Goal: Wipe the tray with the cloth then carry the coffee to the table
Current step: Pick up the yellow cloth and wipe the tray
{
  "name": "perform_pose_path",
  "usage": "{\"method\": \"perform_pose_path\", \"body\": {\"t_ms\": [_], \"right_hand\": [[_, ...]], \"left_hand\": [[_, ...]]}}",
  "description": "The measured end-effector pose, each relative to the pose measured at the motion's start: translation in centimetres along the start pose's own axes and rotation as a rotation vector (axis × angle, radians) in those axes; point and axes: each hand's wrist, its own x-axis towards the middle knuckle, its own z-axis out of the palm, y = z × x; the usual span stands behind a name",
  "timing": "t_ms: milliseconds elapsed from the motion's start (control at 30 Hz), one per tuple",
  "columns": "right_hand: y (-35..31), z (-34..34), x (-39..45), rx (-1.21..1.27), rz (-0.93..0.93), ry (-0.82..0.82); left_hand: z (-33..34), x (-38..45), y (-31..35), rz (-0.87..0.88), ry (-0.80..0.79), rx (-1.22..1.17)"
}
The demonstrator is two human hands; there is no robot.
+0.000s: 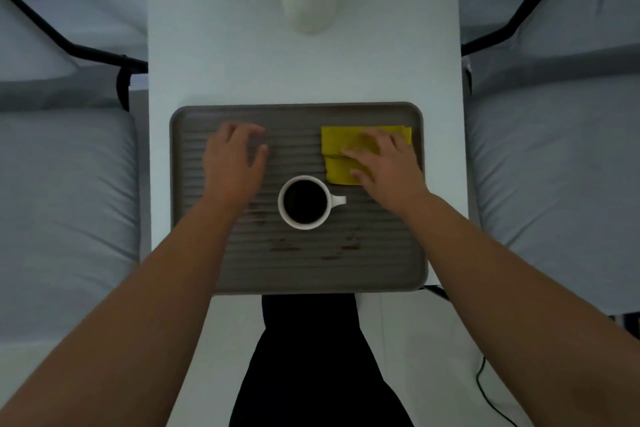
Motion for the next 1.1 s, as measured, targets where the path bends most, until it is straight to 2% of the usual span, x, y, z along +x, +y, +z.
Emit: {"method": "perform_pose_path", "body": {"t_ms": [100, 200, 267, 367, 433, 667, 833, 967, 1100], "right_hand": [[0.1, 0.5, 1.1, -0.005, -0.032, -0.04], [0.3, 1.0, 1.9, -0.017, -0.084, -0.005], [0.3, 1.6, 2.1, 0.011, -0.143, 0.033], [-0.2, 2.1, 2.9, 0.105, -0.213, 0.053], [-1.0, 2.1, 4.0, 0.149, -0.232, 0.016], [-7.1, 1.7, 9.2, 0.145, -0.325, -0.363], [-11.2, 2.2, 12.4, 0.046, -0.356, -0.52], [-10.3, 2.0, 11.5, 0.044, -0.32, -0.499], [-5.7, 1.3, 7.6, 0.152, -0.169, -0.307]], "left_hand": [[-0.9, -3.5, -4.1, -0.148, 0.125, 0.131], [-1.2, -6.4, -7.7, -0.376, 0.191, 0.082], [-1.0, -7.4, -9.2, -0.435, 0.165, 0.012], [-0.4, -7.7, -9.8, -0.413, 0.115, 0.023], [-0.3, -7.5, -9.9, -0.385, 0.148, 0.018], [-0.5, -7.8, -11.6, -0.296, 0.184, -0.121], [-0.4, -7.9, -11.4, -0.381, 0.181, -0.196], [-0.3, -7.9, -11.6, -0.376, 0.188, -0.204], [-0.5, -7.9, -11.5, -0.37, 0.194, -0.219]]}}
